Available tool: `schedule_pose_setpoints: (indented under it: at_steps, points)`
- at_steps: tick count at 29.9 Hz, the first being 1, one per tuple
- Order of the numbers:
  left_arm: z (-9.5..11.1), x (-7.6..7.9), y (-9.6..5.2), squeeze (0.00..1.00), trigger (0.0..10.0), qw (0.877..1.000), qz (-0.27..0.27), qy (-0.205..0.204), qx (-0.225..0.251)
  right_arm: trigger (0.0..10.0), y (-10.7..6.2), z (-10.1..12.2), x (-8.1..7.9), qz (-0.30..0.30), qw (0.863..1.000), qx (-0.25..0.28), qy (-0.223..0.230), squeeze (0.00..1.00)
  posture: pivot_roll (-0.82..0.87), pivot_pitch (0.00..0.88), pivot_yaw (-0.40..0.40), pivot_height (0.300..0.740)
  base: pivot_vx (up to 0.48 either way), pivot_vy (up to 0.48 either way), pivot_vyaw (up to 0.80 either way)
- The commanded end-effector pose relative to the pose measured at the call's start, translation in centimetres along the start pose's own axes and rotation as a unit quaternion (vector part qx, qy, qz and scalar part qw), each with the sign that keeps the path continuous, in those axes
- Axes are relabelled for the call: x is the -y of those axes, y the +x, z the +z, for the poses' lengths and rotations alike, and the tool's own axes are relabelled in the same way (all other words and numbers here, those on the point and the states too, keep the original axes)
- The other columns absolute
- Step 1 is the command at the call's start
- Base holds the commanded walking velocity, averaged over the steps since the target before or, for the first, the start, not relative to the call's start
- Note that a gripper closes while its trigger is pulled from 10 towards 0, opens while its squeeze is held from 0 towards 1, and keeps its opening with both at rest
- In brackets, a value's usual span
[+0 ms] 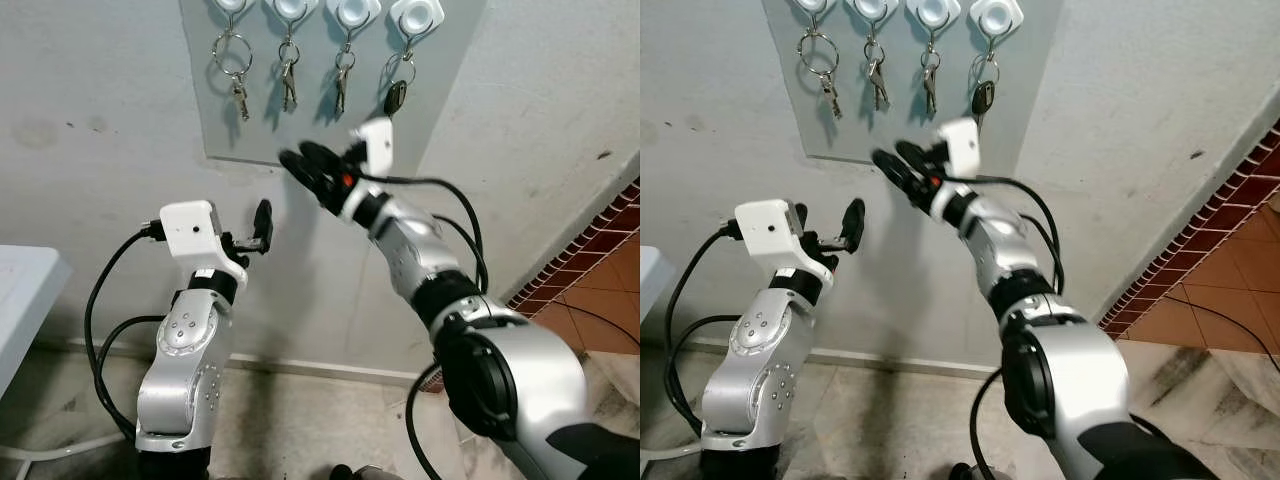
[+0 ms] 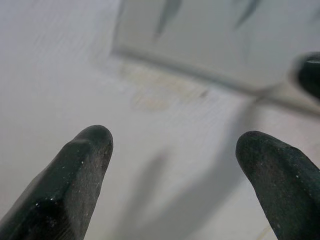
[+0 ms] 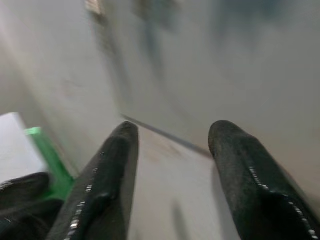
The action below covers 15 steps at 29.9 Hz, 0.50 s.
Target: Hang keys on a hook
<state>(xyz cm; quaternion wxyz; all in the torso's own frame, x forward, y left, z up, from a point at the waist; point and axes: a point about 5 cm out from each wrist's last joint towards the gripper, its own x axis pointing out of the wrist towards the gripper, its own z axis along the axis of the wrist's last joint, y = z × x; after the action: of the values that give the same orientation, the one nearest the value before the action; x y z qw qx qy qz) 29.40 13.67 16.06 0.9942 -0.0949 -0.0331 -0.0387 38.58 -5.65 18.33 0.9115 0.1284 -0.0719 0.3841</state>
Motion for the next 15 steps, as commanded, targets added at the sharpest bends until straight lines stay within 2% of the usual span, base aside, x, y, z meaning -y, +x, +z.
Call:
schedule_pose_setpoints:
  at_steps: [1, 2, 3, 7, 8, 9, 11, 13, 15]
  points:
    - [-1.3, -0.6, 0.1, 0.0, 10.0, 1.0, 0.002, 0.001, -0.017, 10.0, -1.2, -0.2, 1.2, -0.035, 0.999, 0.003, -0.012, 1.0, 0.07, 0.086, -0.079, 0.74, 0.0, 0.0, 0.0]
    - [-1.8, -0.9, 0.3, 0.0, 10.0, 1.0, 0.004, 0.008, -0.025, 10.0, -1.8, -0.6, 1.6, -0.049, 0.999, -0.001, -0.011, 1.0, 0.06, 0.083, -0.076, 0.74, 0.0, 0.0, 0.0]
    - [-2.8, -1.4, 0.4, 0.0, 10.0, 0.999, 0.01, 0.019, -0.037, 10.0, -3.1, -1.7, 2.5, -0.085, 0.996, -0.015, -0.011, 1.0, 0.06, 0.08, -0.072, 0.74, 0.0, 0.0, 0.0]
    - [-5.1, -2.4, 0.6, 0.0, 10.0, 0.997, 0.024, 0.024, -0.069, 10.0, -5.9, -4.0, 3.6, -0.133, 0.99, -0.046, -0.011, 1.0, 0.05, 0.061, -0.063, 0.74, 0.0, 0.0, 0.0]
    - [-6.7, -3.1, 0.5, 0.0, 10.0, 0.994, 0.035, 0.034, -0.093, 10.0, -7.7, -5.5, 4.2, -0.167, 0.984, -0.067, -0.009, 1.0, 0.04, 0.053, -0.059, 0.74, 0.0, 0.0, 0.0]
    - [-7.6, -3.4, 0.4, 0.0, 10.0, 0.993, 0.043, 0.034, -0.106, 10.0, -8.8, -6.3, 4.5, -0.189, 0.979, -0.08, -0.009, 1.0, 0.04, 0.047, -0.056, 0.74, 0.0, 0.0, 0.0]
    - [-8.6, -3.8, 0.3, 0.0, 10.0, 0.991, 0.053, 0.037, -0.121, 10.0, -10.1, -7.3, 4.7, -0.216, 0.972, -0.097, -0.007, 1.0, 0.03, 0.041, -0.052, 0.74, 0.0, 0.0, 0.0]
    - [-10.6, -4.5, -0.3, 0.0, 10.0, 0.985, 0.066, 0.054, -0.151, 10.0, -12.3, -9.2, 4.8, -0.249, 0.959, -0.133, -0.01, 1.0, 0.03, 0.027, -0.047, 0.74, 0.0, 0.0, 0.0]
    - [-10.9, -4.6, -0.4, 0.0, 10.0, 0.984, 0.069, 0.056, -0.157, 10.0, -12.6, -9.4, 4.8, -0.251, 0.958, -0.137, -0.009, 1.0, 0.03, 0.025, -0.046, 0.74, 0.0, 0.0, 0.0]
